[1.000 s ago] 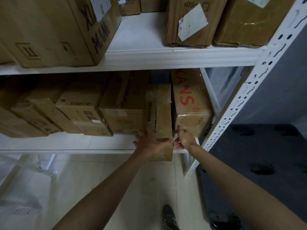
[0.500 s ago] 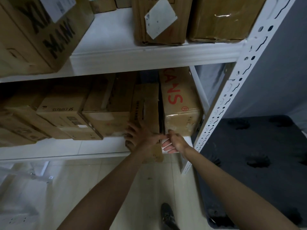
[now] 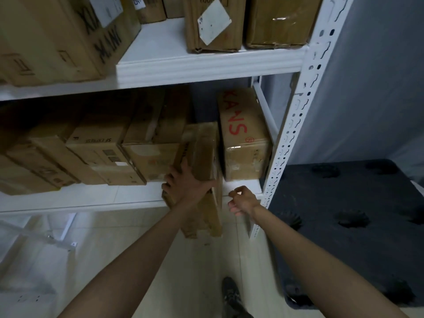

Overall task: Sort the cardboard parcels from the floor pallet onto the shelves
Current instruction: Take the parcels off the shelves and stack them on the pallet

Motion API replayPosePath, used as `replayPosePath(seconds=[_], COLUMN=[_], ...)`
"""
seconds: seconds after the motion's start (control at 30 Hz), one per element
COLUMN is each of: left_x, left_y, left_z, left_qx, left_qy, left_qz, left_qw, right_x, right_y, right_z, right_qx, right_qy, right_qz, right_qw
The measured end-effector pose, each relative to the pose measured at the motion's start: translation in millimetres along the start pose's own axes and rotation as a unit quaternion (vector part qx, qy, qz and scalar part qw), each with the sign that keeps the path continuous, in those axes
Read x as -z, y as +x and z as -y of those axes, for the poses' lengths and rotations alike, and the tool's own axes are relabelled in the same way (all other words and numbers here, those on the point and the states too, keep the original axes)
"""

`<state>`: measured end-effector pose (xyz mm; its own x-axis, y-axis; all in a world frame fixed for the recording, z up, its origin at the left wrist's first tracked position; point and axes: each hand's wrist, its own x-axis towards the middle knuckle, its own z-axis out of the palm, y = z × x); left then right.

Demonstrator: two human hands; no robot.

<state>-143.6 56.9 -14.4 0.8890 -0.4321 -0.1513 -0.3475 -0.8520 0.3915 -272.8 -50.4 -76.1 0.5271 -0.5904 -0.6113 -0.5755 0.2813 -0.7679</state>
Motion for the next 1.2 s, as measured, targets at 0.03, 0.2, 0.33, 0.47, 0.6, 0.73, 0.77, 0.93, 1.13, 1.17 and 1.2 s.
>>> replayPosePath(seconds=[0.03,0.2,0.33,0.47,0.6,0.73,0.77,0.93,1.13,1.17,1.2], left_x=[8,47,69,77,72,59,55,20,-52,-64,-76], left_y=[-12,-84,-142,-188,-218,-244,-249,-272,-288,-292,-296], left_z=[7,57,91,114,127,123,119,82,9,-4,-18], left_qx=[-0.001,-0.015,-0.002,-0.007,0.001,0.022,0.02,0.042,0.109,0.112,0.116], left_qy=[-0.012,-0.057,-0.139,-0.221,-0.288,-0.332,-0.34,-0.368,-0.389,-0.393,-0.4], left_qz=[-0.001,0.002,0.016,0.044,0.081,0.114,0.125,0.181,0.261,0.273,0.282], left_qw=[1.0,0.998,0.99,0.974,0.954,0.936,0.932,0.911,0.877,0.871,0.864], right_x=[-3,-25,-47,-55,-37,5,17,88,193,212,230], right_y=[-11,-72,-129,-175,-202,-211,-211,-215,-233,-236,-237], right_z=[-5,-45,-83,-111,-127,-146,-150,-177,-209,-214,-219], right_qx=[0.004,0.004,-0.03,-0.043,-0.016,-0.061,-0.072,-0.108,-0.121,-0.118,-0.119], right_qy=[-0.011,-0.105,-0.107,-0.073,-0.04,-0.06,-0.053,-0.064,-0.086,-0.09,-0.085], right_qz=[-0.003,-0.006,0.038,0.037,-0.003,0.004,0.014,0.054,-0.011,-0.023,-0.031], right_qw=[1.0,0.994,0.993,0.996,0.999,0.996,0.996,0.991,0.989,0.989,0.989])
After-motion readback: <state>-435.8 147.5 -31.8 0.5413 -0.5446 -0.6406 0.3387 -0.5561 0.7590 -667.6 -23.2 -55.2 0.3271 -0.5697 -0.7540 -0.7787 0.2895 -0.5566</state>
